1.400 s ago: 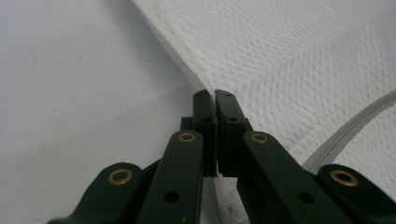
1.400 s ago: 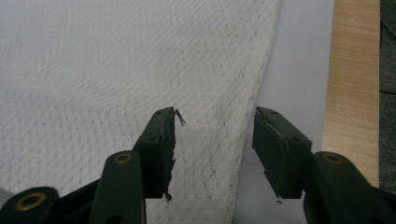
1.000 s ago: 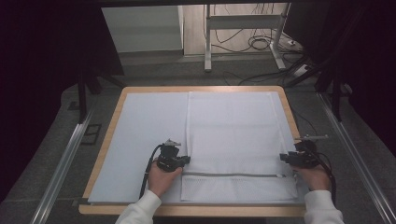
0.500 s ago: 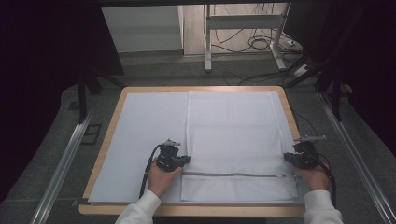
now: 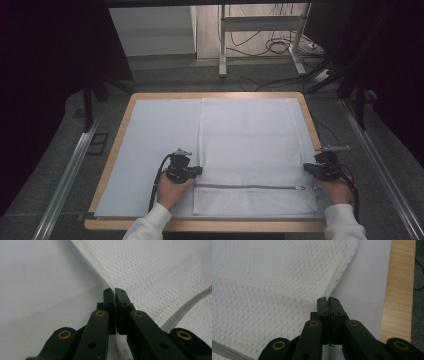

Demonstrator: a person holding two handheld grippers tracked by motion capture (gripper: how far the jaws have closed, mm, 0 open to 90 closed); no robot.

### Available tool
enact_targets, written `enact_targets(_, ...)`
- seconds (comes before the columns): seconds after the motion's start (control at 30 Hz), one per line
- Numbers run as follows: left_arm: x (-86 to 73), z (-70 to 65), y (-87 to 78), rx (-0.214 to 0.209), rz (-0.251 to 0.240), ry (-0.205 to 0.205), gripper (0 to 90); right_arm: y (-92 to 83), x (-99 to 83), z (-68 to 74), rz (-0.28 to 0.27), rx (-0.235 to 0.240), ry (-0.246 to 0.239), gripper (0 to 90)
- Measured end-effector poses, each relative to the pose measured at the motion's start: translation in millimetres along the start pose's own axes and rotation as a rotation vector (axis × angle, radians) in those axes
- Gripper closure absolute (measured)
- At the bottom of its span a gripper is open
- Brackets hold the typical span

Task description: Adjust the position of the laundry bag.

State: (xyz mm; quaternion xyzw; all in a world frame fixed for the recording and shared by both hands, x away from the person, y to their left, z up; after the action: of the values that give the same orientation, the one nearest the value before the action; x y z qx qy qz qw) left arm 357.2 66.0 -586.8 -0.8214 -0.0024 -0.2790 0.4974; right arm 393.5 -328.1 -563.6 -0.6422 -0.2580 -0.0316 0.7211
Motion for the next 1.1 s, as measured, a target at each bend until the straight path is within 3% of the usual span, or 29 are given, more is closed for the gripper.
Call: enact_targets(1.1,0.0,12.1,-15.2,-0.009,-0.024,-0.029,88.9,-0.6,4.5,13.0,-0.025,0.039,-0.013,87.7)
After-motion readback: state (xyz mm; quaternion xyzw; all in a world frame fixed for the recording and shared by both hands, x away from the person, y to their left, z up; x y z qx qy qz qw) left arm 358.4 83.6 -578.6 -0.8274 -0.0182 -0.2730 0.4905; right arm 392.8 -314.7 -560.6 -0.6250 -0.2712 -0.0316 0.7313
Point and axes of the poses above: each handheld gripper's, and its own axes: y roughly forward along the jaws, x roughly out of its top, z roughly to its left, the point moved 8 cm from there along y, roughly forward along the jaws, and after that the axes turned 12 degrees about z, right-handed, at the moved point
